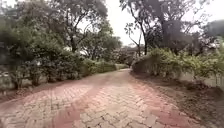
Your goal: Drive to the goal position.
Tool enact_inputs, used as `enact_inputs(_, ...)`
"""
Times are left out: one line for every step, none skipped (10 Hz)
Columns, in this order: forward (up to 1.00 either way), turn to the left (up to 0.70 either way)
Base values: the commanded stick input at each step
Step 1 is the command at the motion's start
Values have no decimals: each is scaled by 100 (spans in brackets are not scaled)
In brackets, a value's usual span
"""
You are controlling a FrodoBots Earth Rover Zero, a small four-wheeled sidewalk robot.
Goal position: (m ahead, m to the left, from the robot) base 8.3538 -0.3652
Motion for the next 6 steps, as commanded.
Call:
enact_inputs(70,0)
enact_inputs(70,0)
enact_inputs(70,0)
enact_inputs(70,0)
enact_inputs(70,0)
enact_inputs(70,0)
